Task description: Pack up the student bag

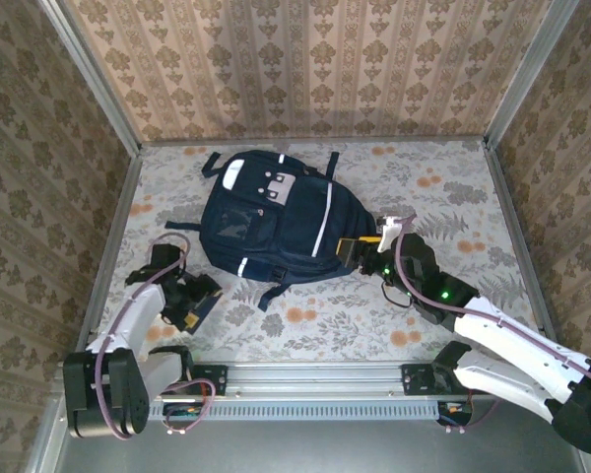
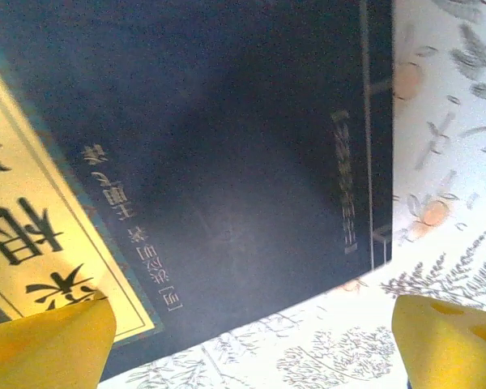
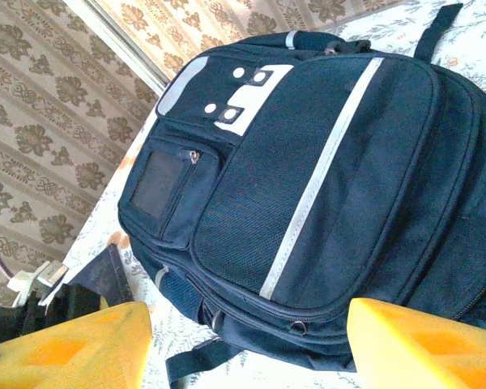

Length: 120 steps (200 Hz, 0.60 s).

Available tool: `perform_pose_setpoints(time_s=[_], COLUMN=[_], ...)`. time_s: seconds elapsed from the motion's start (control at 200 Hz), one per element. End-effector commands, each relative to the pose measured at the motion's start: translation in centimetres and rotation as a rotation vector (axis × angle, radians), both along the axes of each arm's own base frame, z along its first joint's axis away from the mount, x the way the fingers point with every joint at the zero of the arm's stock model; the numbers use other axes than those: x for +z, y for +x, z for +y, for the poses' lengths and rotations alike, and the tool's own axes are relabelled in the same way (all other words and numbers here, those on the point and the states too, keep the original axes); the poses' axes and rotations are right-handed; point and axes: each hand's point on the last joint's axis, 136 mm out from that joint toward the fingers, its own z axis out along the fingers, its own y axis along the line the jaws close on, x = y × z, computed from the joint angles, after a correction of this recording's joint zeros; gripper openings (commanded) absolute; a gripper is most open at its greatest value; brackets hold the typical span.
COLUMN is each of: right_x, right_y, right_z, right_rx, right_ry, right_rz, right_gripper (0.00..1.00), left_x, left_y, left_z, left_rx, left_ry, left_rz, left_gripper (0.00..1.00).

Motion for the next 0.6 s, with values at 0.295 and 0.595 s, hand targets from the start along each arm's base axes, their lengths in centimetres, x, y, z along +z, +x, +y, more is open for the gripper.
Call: perform_pose_setpoints(time_s=[0.295,0.595], right_x=[-0.4,-1.0], right_y=[0.1,-0.4], right_z=[2.3,4.7], right_rx=[0.090,0.201], right_ry=[0.014,-0.024], right_rz=[0.028,0.061], right_gripper=[0.66,0.66], left_x=[-1.3,-3.1], left_y=[-2.3,-7.4], left_z=[-9.6,-10.8], left_rx=[-0.334,-0.512], left_ry=[-0.288,-0.224], left_rz=[0.087,0.218], left_gripper=[0.92,0.90])
